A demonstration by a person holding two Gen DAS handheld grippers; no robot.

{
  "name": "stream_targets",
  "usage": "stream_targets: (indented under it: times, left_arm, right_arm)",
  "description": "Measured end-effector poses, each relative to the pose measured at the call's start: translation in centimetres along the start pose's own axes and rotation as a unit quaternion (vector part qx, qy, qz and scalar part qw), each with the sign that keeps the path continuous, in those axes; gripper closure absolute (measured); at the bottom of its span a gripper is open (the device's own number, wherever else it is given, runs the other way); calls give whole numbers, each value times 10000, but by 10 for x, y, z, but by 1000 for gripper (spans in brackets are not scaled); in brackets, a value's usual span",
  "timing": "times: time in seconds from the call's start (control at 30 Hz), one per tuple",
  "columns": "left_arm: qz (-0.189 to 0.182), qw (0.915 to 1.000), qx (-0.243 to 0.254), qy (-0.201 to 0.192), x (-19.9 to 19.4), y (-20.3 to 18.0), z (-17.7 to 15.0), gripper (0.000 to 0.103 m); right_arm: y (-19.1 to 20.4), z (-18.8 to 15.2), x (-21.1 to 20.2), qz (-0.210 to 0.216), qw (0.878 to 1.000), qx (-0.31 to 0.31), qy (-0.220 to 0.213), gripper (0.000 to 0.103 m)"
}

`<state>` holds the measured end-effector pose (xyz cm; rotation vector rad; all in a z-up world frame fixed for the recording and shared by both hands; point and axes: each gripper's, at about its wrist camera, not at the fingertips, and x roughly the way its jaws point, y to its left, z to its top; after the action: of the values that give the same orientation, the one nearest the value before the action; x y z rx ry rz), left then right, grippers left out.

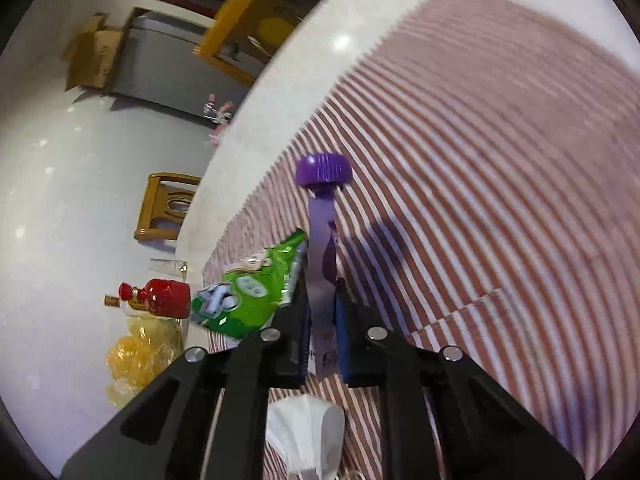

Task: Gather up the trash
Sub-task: 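Grasp the purple-capped pouch with the right tool, then grasp the white face mask with the left tool while right holds the pouch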

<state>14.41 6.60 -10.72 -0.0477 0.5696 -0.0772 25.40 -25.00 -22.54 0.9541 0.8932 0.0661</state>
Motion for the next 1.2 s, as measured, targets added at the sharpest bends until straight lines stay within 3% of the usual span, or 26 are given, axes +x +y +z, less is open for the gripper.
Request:
stream_targets:
  times: [0.1, 0.17, 0.33, 0.53, 0.67, 0.73, 0.77, 0.83, 0.9, 1.0, 1.2]
  left_arm:
    - [-97, 9998, -10, 181, 8, -5, -8, 6]
    - [-240, 9978, -186, 582, 23, -9, -21, 6]
    - [-542, 9801, -1044, 1600, 74, -23, -56, 6]
    - [-472, 9591, -1544, 2327, 131, -50, -86, 6]
    - [-344, 9530, -1642, 2523, 154, -57, -94, 6]
    - [-378, 9517, -1702, 2526, 159, -56, -95, 21]
    - [-349, 9520, -1674, 2537, 160, -57, -96, 35]
    - [-262, 9537, -1572, 2550, 162, -58, -96, 44]
    - [-272, 9542, -1463, 2597, 164, -60, -95, 79]
    - [-385, 9610, -1221, 2451, 159, -66, -92, 90]
    - [-497, 9828, -756, 1609, 117, -76, -69, 93]
  right_arm:
    - [13, -7, -30, -41, 9987, -439, -257, 91]
    - [17, -12, -53, -18, 9970, -625, -452, 91]
    - [18, -17, -90, 101, 9944, -724, -759, 91]
    - [13, -14, -109, 237, 9932, -737, -874, 91]
    - [5, -10, -115, 273, 9933, -700, -879, 90]
    - [2, -9, -117, 306, 9934, -667, -885, 90]
    - [0, -8, -119, 322, 9933, -657, -894, 90]
    - [-1, -7, -122, 360, 9930, -648, -925, 89]
    - [-1, -6, -124, 394, 9926, -637, -954, 89]
    - [0, -7, -129, 414, 9920, -663, -990, 89]
    - [7, -10, -129, 414, 9914, -779, -970, 89]
